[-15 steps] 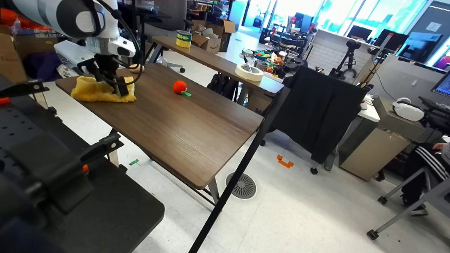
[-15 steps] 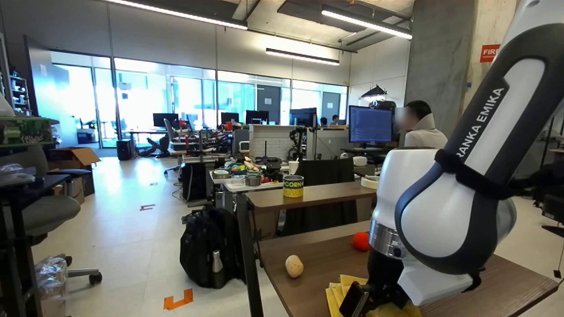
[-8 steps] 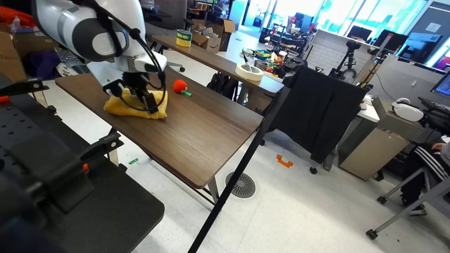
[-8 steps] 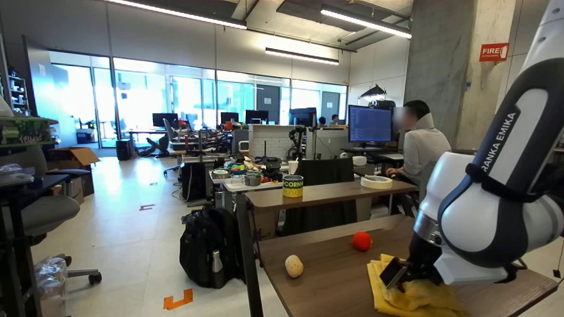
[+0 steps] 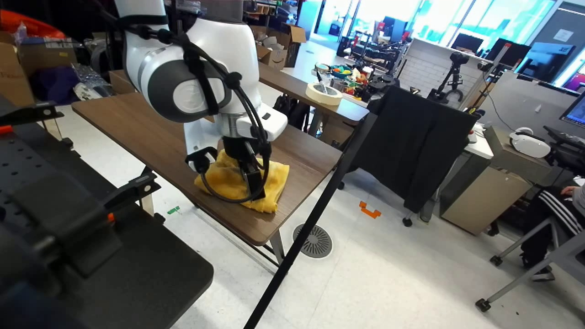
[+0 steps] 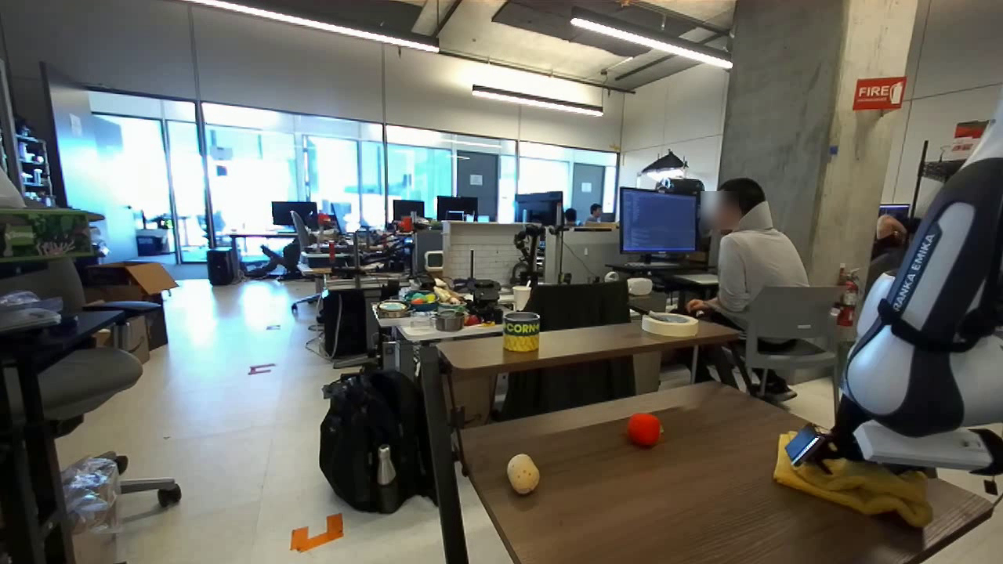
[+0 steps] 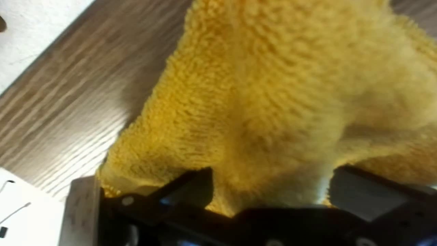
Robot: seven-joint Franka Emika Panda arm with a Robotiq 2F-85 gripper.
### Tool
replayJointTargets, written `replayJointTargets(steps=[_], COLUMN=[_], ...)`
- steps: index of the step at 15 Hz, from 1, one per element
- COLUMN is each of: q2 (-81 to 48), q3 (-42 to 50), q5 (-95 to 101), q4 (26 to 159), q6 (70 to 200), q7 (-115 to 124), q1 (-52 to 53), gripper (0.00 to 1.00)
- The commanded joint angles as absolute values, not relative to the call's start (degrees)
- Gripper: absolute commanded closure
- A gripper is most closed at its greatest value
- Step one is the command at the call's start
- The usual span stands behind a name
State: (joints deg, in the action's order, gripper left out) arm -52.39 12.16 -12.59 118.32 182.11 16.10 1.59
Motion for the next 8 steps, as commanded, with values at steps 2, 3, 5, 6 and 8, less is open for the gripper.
replayJointTargets(steps=[2,3,5,6,8], q2=[-57.52,-56.45,-55.10,-54.18,-52.65], q3=[13.01,11.20,8.58,7.39,5.55], q5=[-15.41,-14.51,-12.95,-12.52,-11.62], q4=[115.80,116.95,118.81,119.83,121.53], q6=[180.96,182.02,183.49,183.65,184.70], q7=[19.56,18.33,15.94,14.94,13.07], q1=[2.57,2.27,3.27,4.07,6.07], gripper=[0.00,0.00,0.00,0.00,0.00])
